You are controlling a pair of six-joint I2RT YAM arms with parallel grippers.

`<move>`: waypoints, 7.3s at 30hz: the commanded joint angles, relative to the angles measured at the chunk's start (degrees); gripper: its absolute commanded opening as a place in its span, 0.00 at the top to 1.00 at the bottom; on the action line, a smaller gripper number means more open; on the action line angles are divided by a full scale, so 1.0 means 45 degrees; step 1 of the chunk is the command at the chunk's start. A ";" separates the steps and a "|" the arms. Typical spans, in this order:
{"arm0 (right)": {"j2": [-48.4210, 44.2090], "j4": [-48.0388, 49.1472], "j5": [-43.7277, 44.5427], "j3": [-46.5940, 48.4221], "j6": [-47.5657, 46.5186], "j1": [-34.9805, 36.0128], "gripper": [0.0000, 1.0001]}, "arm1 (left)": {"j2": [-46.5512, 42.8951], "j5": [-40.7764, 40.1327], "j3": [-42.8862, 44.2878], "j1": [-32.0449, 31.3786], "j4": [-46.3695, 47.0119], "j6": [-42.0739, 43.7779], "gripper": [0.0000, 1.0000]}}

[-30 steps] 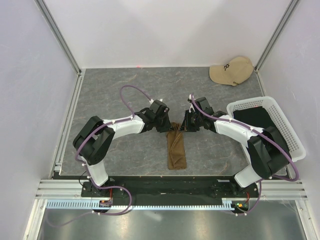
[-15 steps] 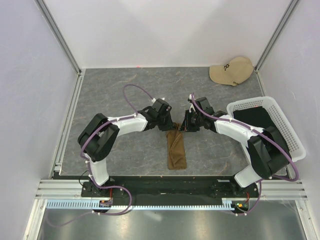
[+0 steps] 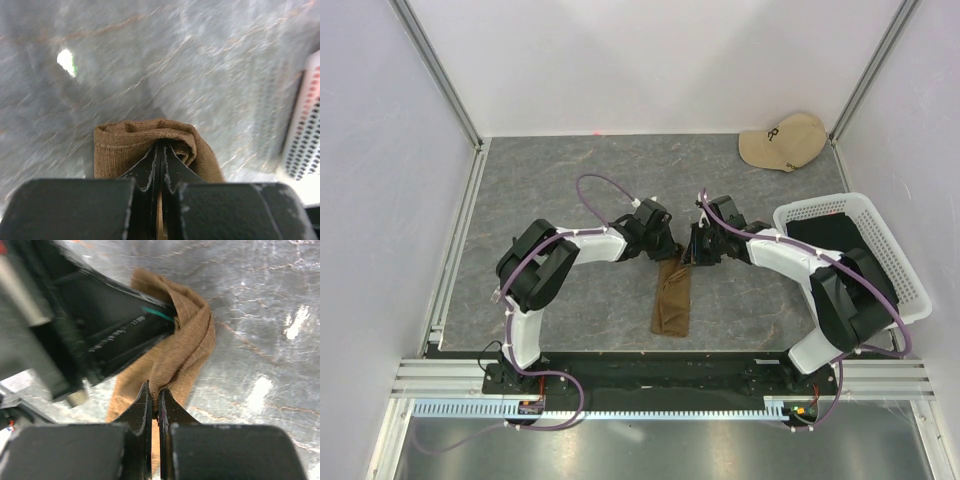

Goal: Fold the napkin into a case and place the utensils inside
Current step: Grasp the top corner of the smaller rectangle folded napkin from the folded napkin.

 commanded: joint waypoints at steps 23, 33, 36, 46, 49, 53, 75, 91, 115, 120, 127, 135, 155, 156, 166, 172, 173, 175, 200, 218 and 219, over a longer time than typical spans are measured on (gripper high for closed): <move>0.1734 0.0053 -0.1181 0.1577 -0.1665 -0.0173 1.00 | -0.3434 -0.2987 -0.1226 -0.0277 -0.2405 0.3354 0.51; 0.2301 0.0072 -0.1807 0.2026 -0.1646 -0.0193 1.00 | -0.2438 -0.3619 0.0084 -0.0296 -0.2780 0.4914 0.62; 0.2339 0.0052 -0.1905 0.2085 -0.1451 -0.0174 1.00 | -0.2105 -0.3734 0.0398 -0.0335 -0.2839 0.5579 0.69; 0.2457 0.0072 -0.2217 0.2202 -0.1313 -0.0173 1.00 | -0.1656 -0.5453 0.0749 -0.0999 -0.3033 0.6851 0.56; 0.2437 0.0072 -0.2198 0.2183 -0.1313 -0.0174 1.00 | -0.1480 -0.5570 0.0808 -0.1117 -0.3112 0.6930 0.55; 0.2359 0.0072 -0.2257 0.2105 -0.1294 -0.0173 1.00 | -0.1304 -0.5629 0.0808 -0.1312 -0.3190 0.6930 0.55; 0.2651 0.0598 -0.2686 0.1968 -0.0573 -0.0134 1.00 | -0.2319 -0.4677 0.0419 -0.1371 -0.3815 0.5369 0.98; 0.3803 0.2962 -0.3252 0.1265 0.1206 0.0549 1.00 | -0.4038 -0.2446 -0.2081 -0.0688 -0.2058 0.2809 0.98; 0.2203 0.1185 -0.2725 0.1401 -0.0161 0.0413 0.74 | -0.4117 -0.1840 -0.2844 -0.0355 -0.1608 0.2437 0.98; 0.2202 0.0757 -0.2531 0.1713 -0.0453 0.0354 0.69 | -0.4097 -0.1801 -0.2883 -0.0297 -0.1589 0.2574 0.98; 0.2125 0.0424 -0.2471 0.2104 -0.0610 0.0335 0.61 | -0.4117 -0.1743 -0.2922 -0.0238 -0.1608 0.2691 0.98; 0.2046 -0.0006 -0.2374 0.2456 -0.0786 0.0335 0.62 | -0.3999 -0.1645 -0.2883 -0.0199 -0.1569 0.2692 0.98; 0.4057 0.3101 -0.3214 0.1537 0.1168 0.1252 1.00 | -0.4547 -0.0415 -0.3507 0.0132 -0.0789 0.1559 0.98; 0.4058 0.3003 -0.3098 0.1577 0.0935 0.1214 1.00 | -0.4488 -0.0279 -0.3566 0.0211 -0.0788 0.1462 0.98; 0.2380 0.0934 -0.2043 0.1674 -0.0082 0.1155 0.64 | -0.4663 -0.0161 -0.4016 0.0543 -0.0690 0.1481 0.98; 0.1500 -0.0082 -0.1671 0.1870 -0.0532 0.1038 0.51 | -0.4663 -0.0141 -0.4055 0.0543 -0.0729 0.1559 0.98; 0.1422 -0.0123 -0.1651 0.1889 -0.0610 0.0999 0.50 | -0.4683 -0.0160 -0.4074 0.0543 -0.0710 0.1559 0.98; 0.1460 -0.0123 -0.1670 0.1929 -0.0610 0.0979 0.50 | -0.4702 -0.0102 -0.4055 0.0543 -0.0729 0.1539 0.98; 0.3975 0.4325 -0.3582 0.0640 0.1845 0.1506 1.00 | -0.5700 0.0384 -0.4718 0.0543 0.0890 0.1308 0.98; 0.3278 0.4449 -0.3860 0.0288 0.1735 0.1702 0.77 | -0.6148 -0.0258 -0.5325 0.0563 0.0307 0.0640 0.98; 0.3122 0.4138 -0.3820 0.0269 0.1637 0.1682 0.76 | -0.6167 -0.0297 -0.5344 0.0563 0.0209 0.0660 0.98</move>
